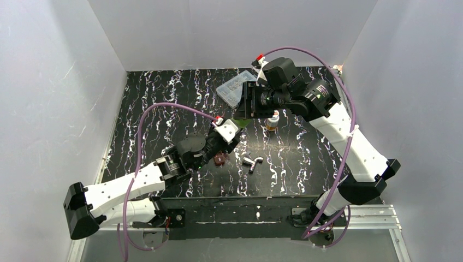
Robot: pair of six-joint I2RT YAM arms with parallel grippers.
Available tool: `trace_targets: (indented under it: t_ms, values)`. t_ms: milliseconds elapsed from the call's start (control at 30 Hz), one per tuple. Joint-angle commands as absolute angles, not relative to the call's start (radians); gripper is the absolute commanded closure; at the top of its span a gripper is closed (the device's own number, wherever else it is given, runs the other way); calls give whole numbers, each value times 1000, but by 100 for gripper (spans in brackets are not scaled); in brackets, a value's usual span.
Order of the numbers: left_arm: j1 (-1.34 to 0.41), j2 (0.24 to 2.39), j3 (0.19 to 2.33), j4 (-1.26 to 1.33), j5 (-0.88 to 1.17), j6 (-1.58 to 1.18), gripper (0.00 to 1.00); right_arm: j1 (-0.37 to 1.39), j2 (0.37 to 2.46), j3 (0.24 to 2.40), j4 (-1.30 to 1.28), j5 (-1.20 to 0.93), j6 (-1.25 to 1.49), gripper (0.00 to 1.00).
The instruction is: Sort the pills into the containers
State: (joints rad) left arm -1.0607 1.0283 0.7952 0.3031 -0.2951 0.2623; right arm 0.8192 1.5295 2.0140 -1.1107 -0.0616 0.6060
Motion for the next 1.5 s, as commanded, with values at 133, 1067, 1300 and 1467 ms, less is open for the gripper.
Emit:
trace_targets:
  t_ms: [133,1067,1300,1467]
  values:
    - [-999,939,805,300,-154,140,100,817,1474,1984,-1053,-152,539,71]
    - [-840,858,818,238,149,74,100,796,1475,2085,-1067,-263,538,2]
    - [-1016,897,743,391,-225,290,100,796,1525,2110,-1075,-181,650,2]
    - [-1060,927,707,526,-368,361,100,796,1544,2093,-1112,-126,661,2]
